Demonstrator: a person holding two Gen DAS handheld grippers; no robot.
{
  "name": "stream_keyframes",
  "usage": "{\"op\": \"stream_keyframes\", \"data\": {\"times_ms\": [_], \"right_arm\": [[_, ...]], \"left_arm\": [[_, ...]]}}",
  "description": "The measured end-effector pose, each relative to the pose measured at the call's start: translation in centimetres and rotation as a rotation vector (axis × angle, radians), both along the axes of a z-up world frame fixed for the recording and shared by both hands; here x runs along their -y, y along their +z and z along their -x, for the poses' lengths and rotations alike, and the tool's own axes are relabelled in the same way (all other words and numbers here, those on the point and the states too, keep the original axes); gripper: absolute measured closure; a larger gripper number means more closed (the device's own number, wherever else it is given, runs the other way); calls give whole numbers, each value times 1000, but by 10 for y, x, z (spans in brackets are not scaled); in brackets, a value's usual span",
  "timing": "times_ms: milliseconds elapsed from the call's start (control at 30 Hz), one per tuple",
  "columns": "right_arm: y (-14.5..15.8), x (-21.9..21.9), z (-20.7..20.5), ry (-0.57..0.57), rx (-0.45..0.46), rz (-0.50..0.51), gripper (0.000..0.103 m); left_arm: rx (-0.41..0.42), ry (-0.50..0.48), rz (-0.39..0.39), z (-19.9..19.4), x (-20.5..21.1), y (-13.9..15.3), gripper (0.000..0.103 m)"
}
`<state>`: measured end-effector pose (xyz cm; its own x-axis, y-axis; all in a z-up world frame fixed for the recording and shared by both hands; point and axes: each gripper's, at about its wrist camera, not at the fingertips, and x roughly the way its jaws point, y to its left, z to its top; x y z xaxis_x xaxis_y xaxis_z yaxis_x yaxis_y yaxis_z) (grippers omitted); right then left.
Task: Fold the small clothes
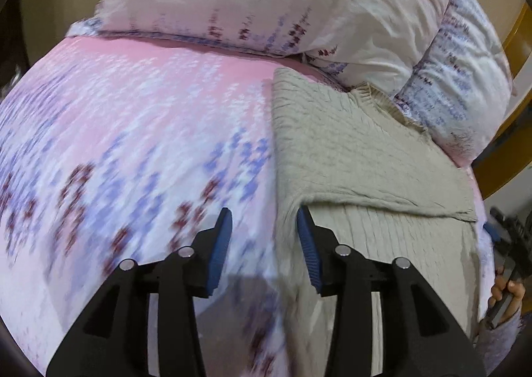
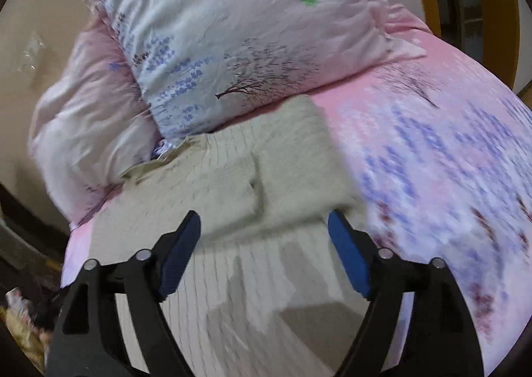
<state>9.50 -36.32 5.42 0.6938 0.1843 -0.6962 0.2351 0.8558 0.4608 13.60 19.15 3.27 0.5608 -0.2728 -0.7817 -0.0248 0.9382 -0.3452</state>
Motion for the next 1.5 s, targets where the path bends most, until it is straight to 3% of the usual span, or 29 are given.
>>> {"op": "stream_keyframes", "data": {"times_ms": [167, 267, 367, 500, 567, 633, 967, 1067, 1133, 1167, 1233, 1300, 1367, 1500], "right_arm": [[-15, 30, 72, 49, -21, -126, 24], [-23, 38, 117, 99, -58, -188, 24], [-33, 38, 144, 131, -125, -200, 24], [-45, 34, 167, 176, -180, -272, 40], [-49, 33, 180, 207, -191, -316, 40], [-50, 31, 193, 230, -198, -357, 40], [-55, 24, 207, 289, -249, -429, 42], [-63, 21, 205, 303, -264, -469, 49], [-70, 17, 203, 307, -284, -482, 57], [-72, 16, 202, 306, -289, -483, 66], [-74, 16, 203, 301, -299, -478, 75], [-76, 18, 205, 292, -307, -487, 96], [-68, 16, 207, 312, -274, -502, 96], [-43, 9, 199, 333, -191, -441, 96]], "left_arm": [[49, -78, 212, 68, -21, 4, 61], [69, -146, 255, 114, -18, 5, 61], [12, -174, 254, 143, -9, -5, 61], [-66, -206, 271, 173, 4, -22, 61], [-73, -207, 325, 188, 2, -28, 59], [-106, -197, 382, 195, 4, -38, 59], [-185, -213, 394, 183, 26, -54, 59], [-194, -225, 423, 183, 30, -58, 63], [-199, -237, 437, 183, 34, -57, 71], [-203, -238, 450, 183, 35, -57, 74], [-205, -236, 466, 183, 34, -56, 89], [-204, -237, 482, 183, 34, -53, 94], [-198, -242, 479, 184, 36, -49, 96], [-167, -265, 464, 182, 41, -34, 96]]}}
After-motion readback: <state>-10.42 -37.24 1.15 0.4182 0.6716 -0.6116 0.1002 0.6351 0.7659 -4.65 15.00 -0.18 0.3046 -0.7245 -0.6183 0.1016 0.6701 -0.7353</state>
